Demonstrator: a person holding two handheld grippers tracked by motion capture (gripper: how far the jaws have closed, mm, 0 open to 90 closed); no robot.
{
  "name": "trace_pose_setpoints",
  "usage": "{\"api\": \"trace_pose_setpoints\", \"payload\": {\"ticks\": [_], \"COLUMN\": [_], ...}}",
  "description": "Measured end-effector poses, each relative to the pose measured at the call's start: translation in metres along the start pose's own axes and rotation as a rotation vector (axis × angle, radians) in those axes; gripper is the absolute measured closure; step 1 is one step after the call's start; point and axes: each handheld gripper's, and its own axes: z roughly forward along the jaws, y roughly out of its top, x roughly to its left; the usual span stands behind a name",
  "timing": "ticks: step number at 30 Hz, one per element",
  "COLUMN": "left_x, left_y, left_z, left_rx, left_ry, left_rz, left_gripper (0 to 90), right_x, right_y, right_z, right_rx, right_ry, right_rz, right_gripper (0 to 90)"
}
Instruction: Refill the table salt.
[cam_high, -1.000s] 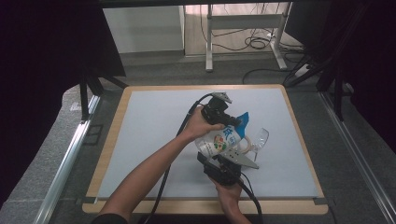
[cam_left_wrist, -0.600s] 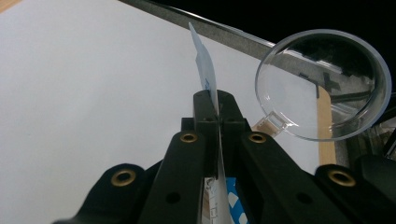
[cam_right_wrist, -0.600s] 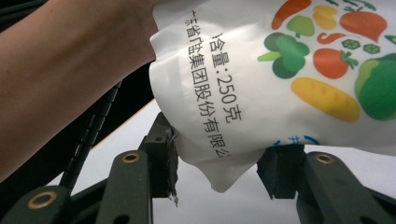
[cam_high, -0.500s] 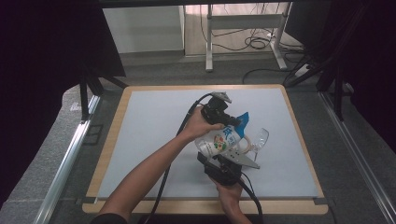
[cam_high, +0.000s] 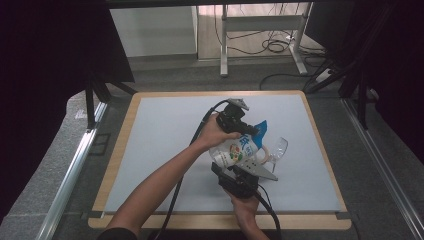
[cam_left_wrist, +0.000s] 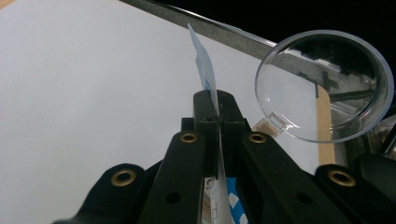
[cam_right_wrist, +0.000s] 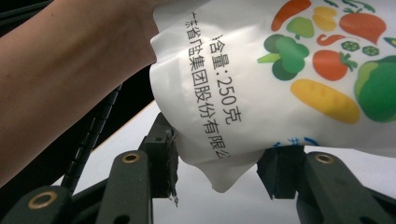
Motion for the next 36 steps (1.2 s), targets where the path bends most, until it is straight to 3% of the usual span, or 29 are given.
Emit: {"api": "trace_pose_setpoints", "payload": {"ticks": [21, 36], "left_x": [-0.0022, -0.0028], "left_y": [-0.0003, -0.0003], "left_z": [0.0002, -0.0004], "left_rx": [0.005, 0.005], "left_ry": [0.002, 0.001], "left_rz": [0.005, 0.008], "left_gripper": [89.7, 89.7], "right_x": [0.0008, 0.0036], "right_y": [0.0007, 0.0025], "right_z": [0.0006, 0.0], "right_rx": [0.006, 0.007], "right_ry": [0.004, -0.002], "right_rz": [0.007, -0.017], "right_gripper": [54.1, 54.1]}}
